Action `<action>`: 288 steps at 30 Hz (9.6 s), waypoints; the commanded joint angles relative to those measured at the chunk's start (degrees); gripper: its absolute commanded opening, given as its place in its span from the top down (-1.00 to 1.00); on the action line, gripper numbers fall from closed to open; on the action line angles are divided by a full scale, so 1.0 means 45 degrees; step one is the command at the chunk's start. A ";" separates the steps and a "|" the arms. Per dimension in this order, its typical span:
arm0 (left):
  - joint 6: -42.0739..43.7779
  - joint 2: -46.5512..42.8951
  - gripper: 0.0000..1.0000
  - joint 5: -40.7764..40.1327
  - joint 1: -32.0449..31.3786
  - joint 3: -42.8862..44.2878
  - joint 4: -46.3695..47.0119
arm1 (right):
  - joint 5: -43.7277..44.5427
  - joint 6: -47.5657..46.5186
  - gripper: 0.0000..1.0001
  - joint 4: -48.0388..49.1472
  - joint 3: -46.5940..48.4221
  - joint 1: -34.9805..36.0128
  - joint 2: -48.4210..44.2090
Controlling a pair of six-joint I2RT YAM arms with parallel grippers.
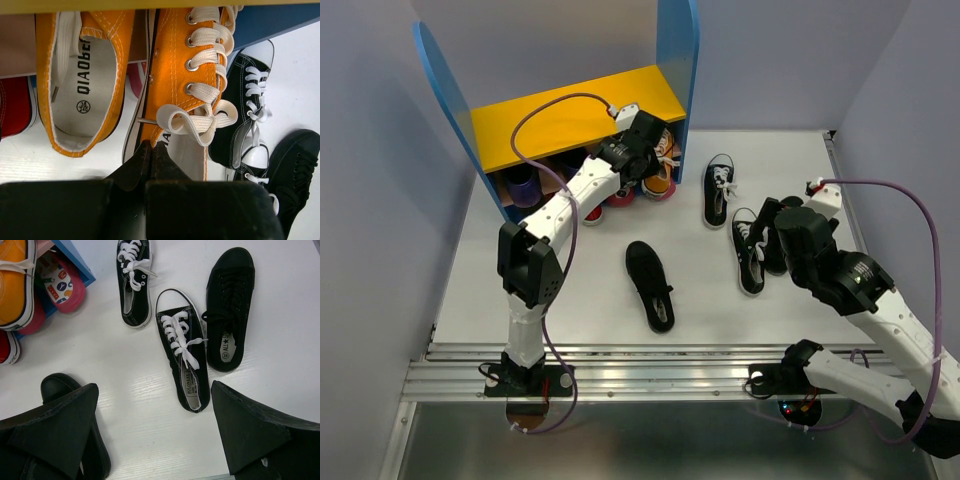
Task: Place and organize the shoes onto the shoe shelf
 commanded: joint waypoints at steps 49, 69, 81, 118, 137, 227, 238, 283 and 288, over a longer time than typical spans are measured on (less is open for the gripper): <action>-0.0933 0.0210 -0.14 0.1011 0.1087 0.0347 0.4166 | -0.0467 0.0921 -1.00 -0.0975 0.0181 -0.0006 -0.1254; 0.1490 -0.4320 -0.23 -0.0141 -0.2543 -0.3867 0.2725 | -0.1170 0.1097 -1.00 -0.0798 -0.0485 -0.0006 -0.1117; -0.1243 -0.8968 -0.20 -0.0611 -0.4694 -1.0879 0.2096 | -0.0292 0.0608 -1.00 -0.0235 -0.0970 -0.0006 0.0072; -0.2611 -1.3033 -0.19 -0.1646 -0.4265 -1.2036 0.1178 | -0.5038 -0.2067 -0.20 0.5392 0.3618 -0.4693 1.2261; -0.3020 -1.2468 -0.18 -0.1839 -0.4226 -1.2407 0.1452 | -0.7261 -0.2966 0.99 0.6407 0.1338 -0.4693 1.1113; -0.6556 -0.1626 0.00 -0.0375 -0.5612 -0.8150 0.1023 | -0.3905 -0.1305 -1.00 0.1838 -0.1929 -0.3092 0.1774; -0.6752 -0.1981 -0.54 -0.1587 -0.5807 -0.7350 -0.0052 | -0.4081 -0.1422 -1.00 0.2033 -0.1792 -0.3092 0.1911; -0.7396 -0.0338 0.52 -0.1099 -0.5358 -0.7759 0.0554 | -0.4530 -0.1403 -1.00 0.2130 -0.2124 -0.3092 0.1735; -0.7299 -0.0747 1.00 -0.1567 -0.5358 -0.7486 -0.0110 | -0.4433 -0.1442 -1.00 0.2111 -0.2105 -0.3092 0.1637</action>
